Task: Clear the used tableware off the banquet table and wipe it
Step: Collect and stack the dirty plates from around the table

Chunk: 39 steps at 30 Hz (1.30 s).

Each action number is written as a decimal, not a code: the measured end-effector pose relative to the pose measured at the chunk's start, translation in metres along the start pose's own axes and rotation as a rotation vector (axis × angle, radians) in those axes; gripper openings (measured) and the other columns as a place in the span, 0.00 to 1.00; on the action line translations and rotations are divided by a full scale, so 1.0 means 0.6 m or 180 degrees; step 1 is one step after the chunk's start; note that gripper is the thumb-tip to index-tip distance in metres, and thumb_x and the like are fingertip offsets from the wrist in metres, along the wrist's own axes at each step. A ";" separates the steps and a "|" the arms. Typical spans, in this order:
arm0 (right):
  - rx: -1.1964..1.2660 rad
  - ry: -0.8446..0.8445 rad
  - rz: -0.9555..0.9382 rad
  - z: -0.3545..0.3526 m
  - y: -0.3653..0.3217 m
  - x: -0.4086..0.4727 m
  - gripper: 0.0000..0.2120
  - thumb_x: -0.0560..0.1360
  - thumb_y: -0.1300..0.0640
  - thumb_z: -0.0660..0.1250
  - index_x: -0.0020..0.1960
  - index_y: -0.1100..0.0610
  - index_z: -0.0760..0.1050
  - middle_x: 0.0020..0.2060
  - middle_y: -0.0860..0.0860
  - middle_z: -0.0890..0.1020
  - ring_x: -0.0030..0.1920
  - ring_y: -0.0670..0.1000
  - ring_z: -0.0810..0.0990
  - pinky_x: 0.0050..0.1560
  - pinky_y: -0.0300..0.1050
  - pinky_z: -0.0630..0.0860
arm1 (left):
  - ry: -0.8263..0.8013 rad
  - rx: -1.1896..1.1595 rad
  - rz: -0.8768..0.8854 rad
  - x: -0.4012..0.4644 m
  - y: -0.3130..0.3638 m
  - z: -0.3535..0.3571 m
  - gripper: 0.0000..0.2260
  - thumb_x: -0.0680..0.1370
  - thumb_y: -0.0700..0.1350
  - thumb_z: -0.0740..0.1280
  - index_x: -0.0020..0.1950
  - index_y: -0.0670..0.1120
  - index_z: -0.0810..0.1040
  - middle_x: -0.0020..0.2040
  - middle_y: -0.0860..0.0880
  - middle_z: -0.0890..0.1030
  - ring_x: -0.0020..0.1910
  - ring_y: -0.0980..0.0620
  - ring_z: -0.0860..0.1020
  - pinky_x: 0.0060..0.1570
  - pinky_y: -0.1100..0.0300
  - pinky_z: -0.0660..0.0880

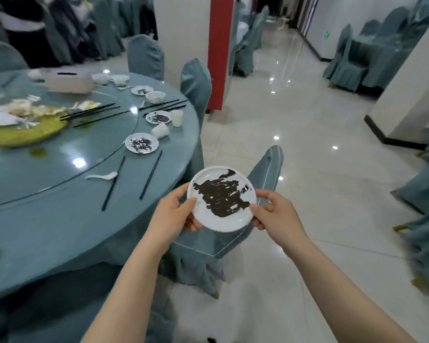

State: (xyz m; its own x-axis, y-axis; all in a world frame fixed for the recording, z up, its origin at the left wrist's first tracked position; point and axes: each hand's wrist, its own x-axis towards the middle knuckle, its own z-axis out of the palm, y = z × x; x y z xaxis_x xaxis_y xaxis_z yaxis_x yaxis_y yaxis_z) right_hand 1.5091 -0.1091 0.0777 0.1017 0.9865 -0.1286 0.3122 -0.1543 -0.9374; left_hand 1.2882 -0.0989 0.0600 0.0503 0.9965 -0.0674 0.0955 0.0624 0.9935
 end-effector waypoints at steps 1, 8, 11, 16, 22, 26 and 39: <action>-0.0030 -0.0142 -0.0050 -0.001 -0.005 0.025 0.11 0.75 0.59 0.66 0.54 0.45 0.74 0.29 0.45 0.83 0.28 0.42 0.78 0.29 0.33 0.74 | 0.0138 -0.0008 -0.0013 0.009 0.000 0.001 0.16 0.81 0.38 0.58 0.61 0.57 0.77 0.29 0.45 0.81 0.25 0.52 0.77 0.26 0.63 0.74; -0.0113 -0.0912 -0.0062 0.015 -0.021 0.177 0.07 0.77 0.60 0.63 0.51 0.50 0.76 0.31 0.49 0.82 0.28 0.41 0.77 0.32 0.35 0.75 | 0.1369 -0.0237 -0.0170 0.040 -0.006 0.001 0.15 0.81 0.38 0.58 0.61 0.53 0.76 0.27 0.46 0.80 0.23 0.53 0.75 0.24 0.64 0.71; -0.0088 -0.1184 -0.0170 0.047 -0.025 0.224 0.06 0.77 0.58 0.63 0.50 0.51 0.78 0.31 0.48 0.82 0.29 0.42 0.78 0.35 0.38 0.75 | 0.1809 -0.0366 -0.0285 0.046 -0.013 -0.021 0.14 0.81 0.38 0.58 0.62 0.53 0.75 0.27 0.45 0.80 0.23 0.53 0.76 0.23 0.65 0.72; -0.0199 -0.1543 -0.0192 0.119 -0.030 0.303 0.06 0.77 0.58 0.63 0.49 0.51 0.78 0.34 0.49 0.83 0.31 0.43 0.78 0.34 0.36 0.75 | 0.2370 -0.0415 -0.0356 0.082 -0.039 -0.084 0.15 0.80 0.39 0.59 0.61 0.56 0.75 0.28 0.47 0.81 0.24 0.54 0.78 0.24 0.65 0.74; -0.0368 -0.1543 -0.0088 0.225 -0.041 0.436 0.05 0.75 0.58 0.65 0.47 0.51 0.78 0.35 0.49 0.83 0.30 0.42 0.78 0.33 0.36 0.75 | 0.2629 -0.0525 -0.0366 0.178 -0.084 -0.204 0.15 0.81 0.40 0.59 0.65 0.51 0.75 0.27 0.46 0.80 0.26 0.53 0.78 0.26 0.65 0.74; -0.0574 -0.1435 0.0058 0.301 -0.039 0.525 0.05 0.74 0.60 0.66 0.47 0.54 0.79 0.34 0.49 0.82 0.29 0.43 0.78 0.33 0.37 0.74 | 0.2679 -0.0609 -0.0435 0.240 -0.101 -0.279 0.14 0.80 0.39 0.59 0.62 0.52 0.75 0.25 0.46 0.79 0.22 0.55 0.75 0.23 0.67 0.71; -0.1375 -0.1267 0.0386 0.536 0.000 0.743 0.15 0.72 0.52 0.71 0.56 0.57 0.79 0.46 0.51 0.82 0.46 0.52 0.80 0.52 0.46 0.77 | 0.2987 -0.0783 -0.0831 0.347 -0.177 -0.436 0.16 0.80 0.38 0.59 0.56 0.59 0.76 0.25 0.48 0.79 0.23 0.55 0.76 0.25 0.65 0.74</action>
State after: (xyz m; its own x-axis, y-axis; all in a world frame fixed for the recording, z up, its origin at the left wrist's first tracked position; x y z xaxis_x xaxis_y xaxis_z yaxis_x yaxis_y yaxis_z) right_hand 1.2509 0.3482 -0.0836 -0.1750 0.8924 -0.4159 0.6847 -0.1932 -0.7027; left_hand 1.0282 0.1165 -0.0355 -0.7571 0.5847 -0.2914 -0.2218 0.1896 0.9565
